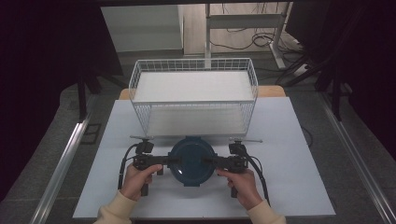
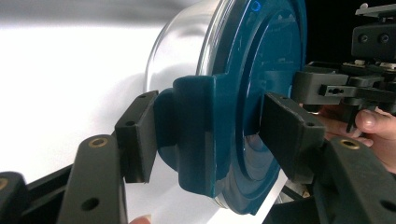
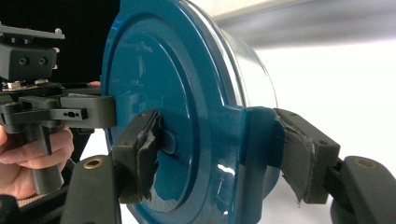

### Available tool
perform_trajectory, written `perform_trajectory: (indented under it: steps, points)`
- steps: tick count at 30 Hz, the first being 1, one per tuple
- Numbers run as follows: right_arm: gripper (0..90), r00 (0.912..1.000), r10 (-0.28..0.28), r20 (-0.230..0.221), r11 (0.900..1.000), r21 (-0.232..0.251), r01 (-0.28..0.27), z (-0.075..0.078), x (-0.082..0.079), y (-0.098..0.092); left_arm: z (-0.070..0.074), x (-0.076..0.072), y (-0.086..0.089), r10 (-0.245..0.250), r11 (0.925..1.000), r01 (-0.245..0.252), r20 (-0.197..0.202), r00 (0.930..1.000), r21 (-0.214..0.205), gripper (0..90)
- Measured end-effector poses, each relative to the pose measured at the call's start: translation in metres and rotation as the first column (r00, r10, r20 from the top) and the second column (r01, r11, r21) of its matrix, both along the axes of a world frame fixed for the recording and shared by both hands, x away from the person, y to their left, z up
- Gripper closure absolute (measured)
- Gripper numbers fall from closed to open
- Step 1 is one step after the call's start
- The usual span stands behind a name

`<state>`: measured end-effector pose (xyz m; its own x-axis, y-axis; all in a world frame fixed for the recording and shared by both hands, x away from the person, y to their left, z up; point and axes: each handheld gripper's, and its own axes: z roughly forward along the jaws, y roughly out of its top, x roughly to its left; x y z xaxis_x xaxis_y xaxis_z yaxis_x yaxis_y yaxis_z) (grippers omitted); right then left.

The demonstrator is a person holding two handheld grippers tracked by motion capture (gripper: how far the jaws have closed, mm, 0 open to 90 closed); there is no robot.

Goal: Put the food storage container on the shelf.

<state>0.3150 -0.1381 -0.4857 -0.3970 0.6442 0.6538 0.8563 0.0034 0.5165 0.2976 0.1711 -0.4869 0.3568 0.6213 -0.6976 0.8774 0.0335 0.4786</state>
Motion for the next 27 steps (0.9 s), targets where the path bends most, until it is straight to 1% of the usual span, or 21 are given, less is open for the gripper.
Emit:
perform_trajectory:
  steps: [4,7,8,12,16,21,24,27]
  points:
    - [34.4,0.9997,0.004,0.023,0.9999,0.012,-0.005,0.008,-0.001,-0.001,0.013,-0.004,0.000,0.011,0.9999,-0.011,0.045,0.9989,0.002,39.9]
    - [34.4,0.9973,0.011,0.073,0.9999,0.007,-0.011,0.021,-0.003,0.000,0.023,-0.007,0.001,0.010,0.9999,-0.010,0.072,0.9973,-0.004,40.1]
    - [34.4,0.9966,0.011,0.082,0.9999,0.008,-0.011,0.024,-0.004,0.000,0.026,-0.008,0.001,0.011,0.9999,-0.011,0.085,0.9964,-0.003,40.2]
    - [34.4,0.9939,0.016,0.109,0.9998,0.010,-0.018,0.033,-0.006,0.000,0.034,-0.011,0.000,0.013,0.9999,-0.014,0.112,0.9936,0.001,40.2]
    - [34.4,0.9921,0.017,0.125,0.9998,0.011,-0.018,0.038,-0.008,-0.001,0.039,-0.013,-0.001,0.013,0.9999,-0.013,0.127,0.9918,0.002,40.3]
    - [34.4,0.9872,0.027,0.157,0.9996,-0.005,-0.027,0.046,-0.010,0.000,0.043,-0.015,0.001,0.013,0.9999,-0.013,0.139,0.9902,-0.005,40.3]
    - [34.4,0.9860,0.031,0.164,0.9995,-0.003,-0.031,0.050,-0.009,0.002,0.048,-0.014,0.002,0.014,0.9999,-0.014,0.151,0.9884,-0.001,40.3]
    - [34.5,0.9856,0.031,0.166,0.9995,0.000,-0.031,0.056,-0.007,0.003,0.054,-0.011,0.004,0.014,0.9999,-0.013,0.160,0.9870,-0.007,40.4]
